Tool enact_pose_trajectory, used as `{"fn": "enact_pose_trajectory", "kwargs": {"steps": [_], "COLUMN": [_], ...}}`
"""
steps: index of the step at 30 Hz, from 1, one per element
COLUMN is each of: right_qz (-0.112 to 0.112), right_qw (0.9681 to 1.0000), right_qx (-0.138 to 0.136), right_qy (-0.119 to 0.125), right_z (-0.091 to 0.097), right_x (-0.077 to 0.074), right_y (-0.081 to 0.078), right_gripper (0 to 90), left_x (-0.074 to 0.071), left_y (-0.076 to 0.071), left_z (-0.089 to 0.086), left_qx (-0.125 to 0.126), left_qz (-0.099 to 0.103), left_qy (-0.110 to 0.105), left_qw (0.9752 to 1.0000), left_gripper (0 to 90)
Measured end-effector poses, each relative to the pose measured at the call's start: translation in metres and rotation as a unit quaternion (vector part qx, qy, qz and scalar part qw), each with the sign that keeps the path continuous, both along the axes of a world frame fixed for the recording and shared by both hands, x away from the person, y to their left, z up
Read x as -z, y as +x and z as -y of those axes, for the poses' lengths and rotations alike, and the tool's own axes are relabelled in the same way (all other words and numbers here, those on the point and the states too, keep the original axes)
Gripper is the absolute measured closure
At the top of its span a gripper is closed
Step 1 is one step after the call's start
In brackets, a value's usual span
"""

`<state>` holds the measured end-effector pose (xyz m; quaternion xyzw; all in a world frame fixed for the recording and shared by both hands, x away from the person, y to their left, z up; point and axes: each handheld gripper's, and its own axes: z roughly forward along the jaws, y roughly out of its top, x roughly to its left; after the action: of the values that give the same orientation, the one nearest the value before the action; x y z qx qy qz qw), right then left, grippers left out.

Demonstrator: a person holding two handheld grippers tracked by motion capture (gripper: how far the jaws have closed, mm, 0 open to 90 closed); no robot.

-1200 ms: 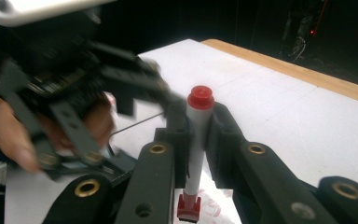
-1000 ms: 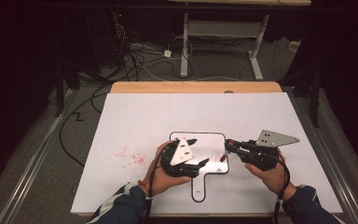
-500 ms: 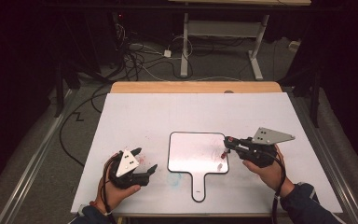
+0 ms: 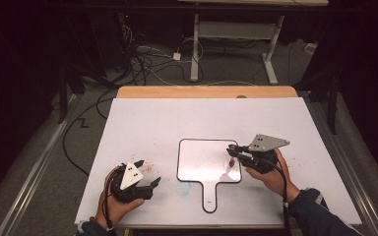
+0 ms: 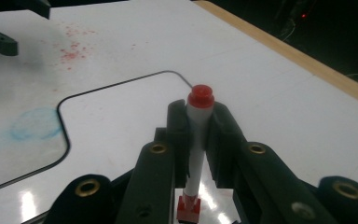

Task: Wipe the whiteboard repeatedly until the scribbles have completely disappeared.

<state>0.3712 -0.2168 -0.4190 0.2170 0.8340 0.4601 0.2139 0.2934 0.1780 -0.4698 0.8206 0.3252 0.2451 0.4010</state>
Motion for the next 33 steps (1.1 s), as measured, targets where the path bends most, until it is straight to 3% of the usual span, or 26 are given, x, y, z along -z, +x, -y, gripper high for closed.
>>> {"fn": "enact_pose_trajectory", "kwargs": {"steps": [3, 5, 9, 13, 18, 20, 24, 27, 29, 33], "right_qz": [0.031, 0.035, 0.017, -0.004, -0.009, -0.006, 0.012, 0.020, 0.016, 0.002], "right_qw": [0.9993, 0.9991, 0.9998, 0.9991, 0.9975, 0.9978, 0.9996, 0.9997, 0.9997, 0.9990], "right_qx": [0.013, 0.017, 0.004, -0.030, -0.064, -0.062, -0.021, -0.007, -0.006, -0.035], "right_qy": [-0.017, -0.013, 0.014, 0.031, 0.028, 0.025, 0.014, 0.012, 0.015, 0.029], "right_z": [-0.002, -0.003, -0.004, -0.011, -0.018, -0.017, -0.005, 0.003, 0.003, -0.006], "right_x": [0.002, 0.004, 0.005, 0.006, 0.006, 0.006, 0.005, 0.006, 0.006, 0.007], "right_y": [0.003, 0.006, 0.006, -0.010, -0.030, -0.029, -0.020, -0.017, -0.020, -0.030], "right_gripper": [81.5, 81.5, 81.5, 81.5, 81.5, 81.5, 81.5, 81.5, 81.5, 81.5], "left_x": [0.001, 0.002, 0.002, 0.001, 0.001, 0.001, 0.001, 0.001, 0.001, 0.001], "left_y": [0.001, 0.002, 0.003, 0.000, -0.001, -0.001, -0.001, 0.000, 0.000, -0.001], "left_z": [0.001, 0.000, 0.001, 0.001, 0.000, 0.001, 0.001, 0.001, 0.001, 0.001], "left_qx": [0.000, 0.000, 0.001, 0.002, 0.003, 0.004, 0.006, 0.005, 0.006, 0.007], "left_qz": [-0.002, -0.006, -0.006, -0.003, -0.004, -0.004, -0.005, -0.005, -0.005, -0.005], "left_qy": [0.008, 0.009, 0.007, 0.005, 0.004, 0.004, 0.004, 0.004, 0.003, 0.003], "left_qw": [1.0000, 0.9999, 1.0000, 1.0000, 1.0000, 1.0000, 1.0000, 1.0000, 1.0000, 1.0000], "left_gripper": [20.8, 20.8, 20.8, 20.9, 20.9, 20.9, 20.8, 20.8, 20.9, 20.8]}}
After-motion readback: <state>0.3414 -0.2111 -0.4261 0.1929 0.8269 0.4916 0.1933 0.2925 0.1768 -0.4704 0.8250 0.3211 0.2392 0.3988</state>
